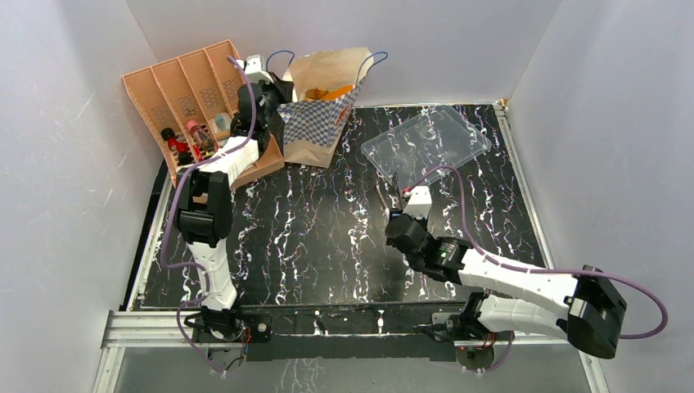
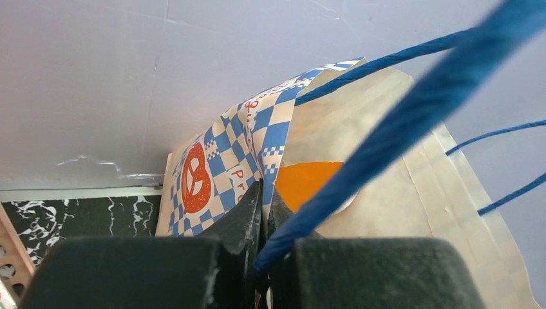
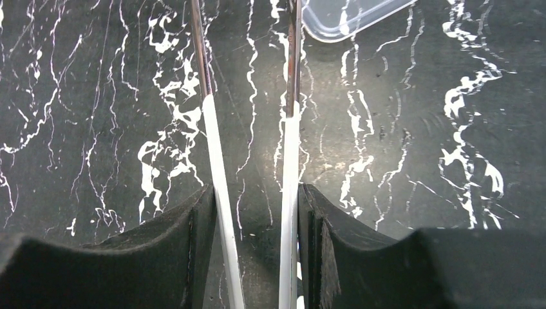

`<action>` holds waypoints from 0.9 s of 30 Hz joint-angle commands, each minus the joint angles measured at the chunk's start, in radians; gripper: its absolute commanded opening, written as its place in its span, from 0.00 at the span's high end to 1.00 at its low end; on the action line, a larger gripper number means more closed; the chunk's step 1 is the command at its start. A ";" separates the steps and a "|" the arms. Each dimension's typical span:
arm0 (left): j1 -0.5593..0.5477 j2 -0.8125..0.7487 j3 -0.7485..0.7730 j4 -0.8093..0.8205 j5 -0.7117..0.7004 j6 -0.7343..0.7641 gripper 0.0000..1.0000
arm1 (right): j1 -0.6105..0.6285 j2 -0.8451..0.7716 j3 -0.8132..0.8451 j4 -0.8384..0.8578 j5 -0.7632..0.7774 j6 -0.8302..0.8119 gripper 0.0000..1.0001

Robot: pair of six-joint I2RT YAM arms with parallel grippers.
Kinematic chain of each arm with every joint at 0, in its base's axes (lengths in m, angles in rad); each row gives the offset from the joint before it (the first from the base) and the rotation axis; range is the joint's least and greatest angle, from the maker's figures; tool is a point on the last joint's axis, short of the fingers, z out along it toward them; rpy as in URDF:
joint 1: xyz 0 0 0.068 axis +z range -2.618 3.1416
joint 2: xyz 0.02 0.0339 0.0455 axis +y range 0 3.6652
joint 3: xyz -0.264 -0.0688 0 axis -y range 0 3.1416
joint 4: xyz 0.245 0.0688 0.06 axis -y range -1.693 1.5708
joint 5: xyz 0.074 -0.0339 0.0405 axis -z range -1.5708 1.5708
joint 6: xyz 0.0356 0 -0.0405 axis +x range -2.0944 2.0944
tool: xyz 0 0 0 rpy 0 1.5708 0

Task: Take the fake bread out of the paper bag
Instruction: Pick up the clamp at the center of the board.

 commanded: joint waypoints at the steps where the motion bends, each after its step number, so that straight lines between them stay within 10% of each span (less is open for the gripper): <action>1: -0.008 -0.138 0.036 0.082 -0.009 0.047 1.00 | 0.019 -0.076 0.087 -0.046 0.140 0.053 0.75; 27: -0.254 -0.246 0.045 -0.067 -0.055 0.570 1.00 | 0.061 -0.156 0.432 -0.126 0.461 -0.059 0.79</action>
